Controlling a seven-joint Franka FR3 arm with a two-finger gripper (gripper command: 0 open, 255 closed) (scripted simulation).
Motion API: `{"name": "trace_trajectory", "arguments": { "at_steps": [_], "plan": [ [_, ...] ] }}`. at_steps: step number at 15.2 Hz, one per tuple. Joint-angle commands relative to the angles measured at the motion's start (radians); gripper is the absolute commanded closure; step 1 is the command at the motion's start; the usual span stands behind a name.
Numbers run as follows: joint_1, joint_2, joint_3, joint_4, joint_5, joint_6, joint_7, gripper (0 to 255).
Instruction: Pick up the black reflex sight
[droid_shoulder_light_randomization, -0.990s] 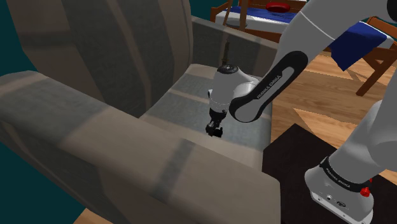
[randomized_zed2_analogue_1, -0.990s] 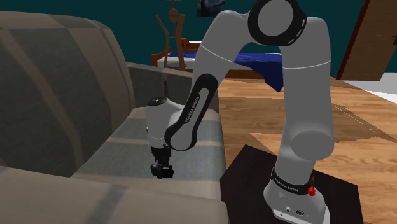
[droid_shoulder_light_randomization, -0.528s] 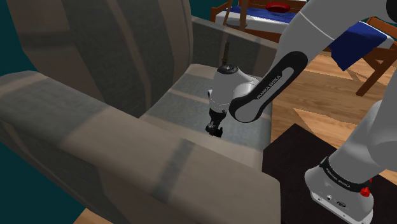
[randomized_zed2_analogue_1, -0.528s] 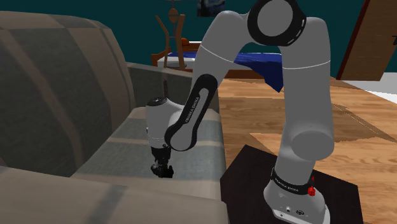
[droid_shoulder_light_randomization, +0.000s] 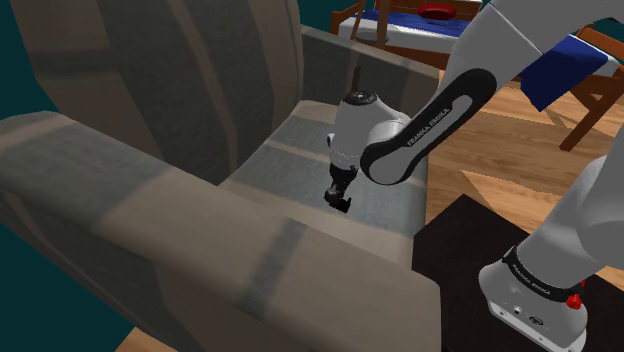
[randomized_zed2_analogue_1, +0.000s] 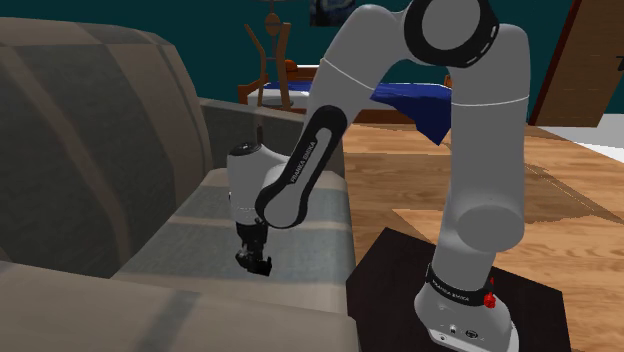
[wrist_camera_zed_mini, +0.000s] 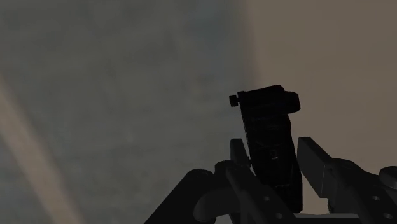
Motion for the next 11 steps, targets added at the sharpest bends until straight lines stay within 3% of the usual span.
{"name": "trace_trajectory", "arguments": {
  "at_steps": [1, 11],
  "plan": [
    [-0.007, -0.030, 0.008, -0.002, 0.022, -0.027, -0.020, 255],
    [-0.015, -0.134, 0.027, 0.006, 0.090, -0.134, -0.073, 255]
  ]
}}
